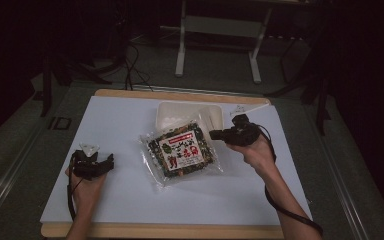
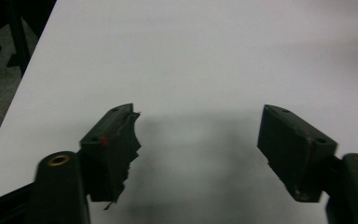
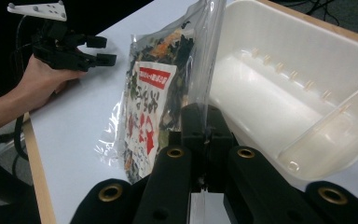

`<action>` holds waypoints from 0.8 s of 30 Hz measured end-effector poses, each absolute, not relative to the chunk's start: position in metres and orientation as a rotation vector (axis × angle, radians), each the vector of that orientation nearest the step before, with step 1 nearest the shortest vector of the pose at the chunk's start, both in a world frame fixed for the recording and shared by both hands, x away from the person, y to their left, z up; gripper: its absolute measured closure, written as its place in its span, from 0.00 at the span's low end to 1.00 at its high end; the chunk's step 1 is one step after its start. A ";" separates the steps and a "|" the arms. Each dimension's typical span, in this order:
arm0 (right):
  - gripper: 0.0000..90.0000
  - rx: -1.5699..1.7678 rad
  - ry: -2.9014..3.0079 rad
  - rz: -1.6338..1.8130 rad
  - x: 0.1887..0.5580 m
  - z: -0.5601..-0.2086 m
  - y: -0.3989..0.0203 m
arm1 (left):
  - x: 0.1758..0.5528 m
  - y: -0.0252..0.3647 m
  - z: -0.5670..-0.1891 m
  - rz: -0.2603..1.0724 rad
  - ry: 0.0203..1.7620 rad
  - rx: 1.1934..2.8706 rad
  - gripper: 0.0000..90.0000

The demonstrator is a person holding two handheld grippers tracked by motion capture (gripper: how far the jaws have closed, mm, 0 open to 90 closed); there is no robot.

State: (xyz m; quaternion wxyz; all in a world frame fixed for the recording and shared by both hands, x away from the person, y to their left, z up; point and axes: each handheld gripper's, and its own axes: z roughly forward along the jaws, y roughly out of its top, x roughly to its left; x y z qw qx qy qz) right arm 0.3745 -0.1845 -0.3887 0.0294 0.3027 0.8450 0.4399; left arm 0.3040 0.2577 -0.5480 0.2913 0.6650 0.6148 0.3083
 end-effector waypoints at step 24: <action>1.00 0.809 2.625 1.266 0.391 -0.339 -0.182 | 0.304 0.257 -0.549 0.800 1.617 1.785 0.28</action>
